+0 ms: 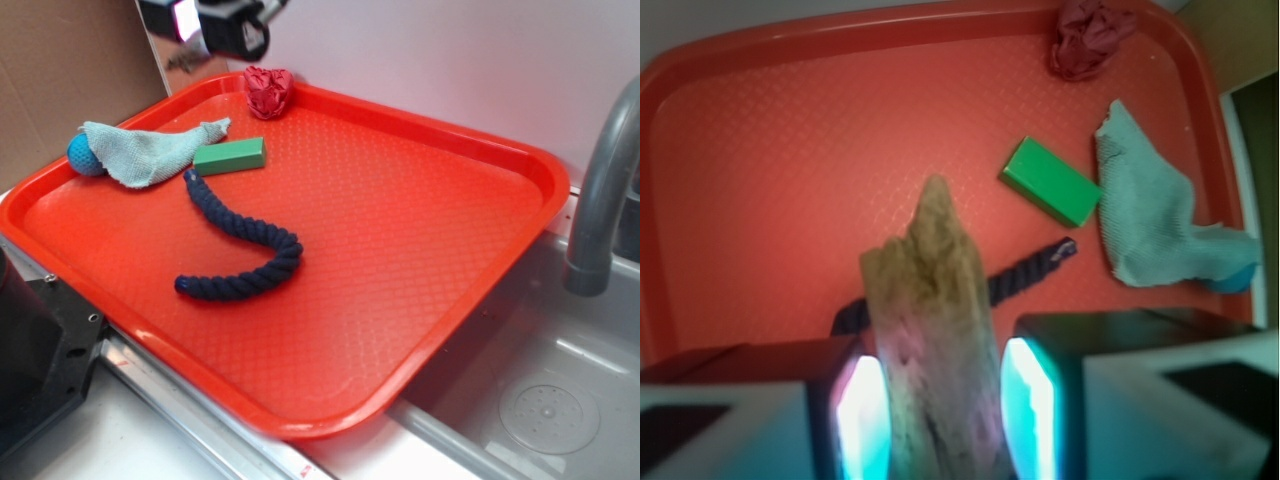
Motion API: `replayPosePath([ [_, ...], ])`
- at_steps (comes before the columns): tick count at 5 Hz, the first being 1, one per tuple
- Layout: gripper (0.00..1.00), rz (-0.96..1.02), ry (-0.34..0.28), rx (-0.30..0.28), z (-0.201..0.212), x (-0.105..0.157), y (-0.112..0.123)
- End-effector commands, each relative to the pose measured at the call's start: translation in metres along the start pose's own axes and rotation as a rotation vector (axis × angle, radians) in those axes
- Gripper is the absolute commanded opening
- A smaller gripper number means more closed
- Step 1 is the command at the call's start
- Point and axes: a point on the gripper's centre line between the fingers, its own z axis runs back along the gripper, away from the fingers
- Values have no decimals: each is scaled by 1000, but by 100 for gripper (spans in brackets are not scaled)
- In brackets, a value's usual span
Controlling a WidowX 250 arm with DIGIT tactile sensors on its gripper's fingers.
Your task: Grab the wood chip.
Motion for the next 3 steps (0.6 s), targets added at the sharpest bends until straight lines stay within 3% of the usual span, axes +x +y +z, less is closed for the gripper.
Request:
replayPosePath([
  [1,0,-17,-15,2,32,29,32],
  [2,0,-4,-20,2,33,38,36],
  [3,0,-35,-28,21,28,39,23],
])
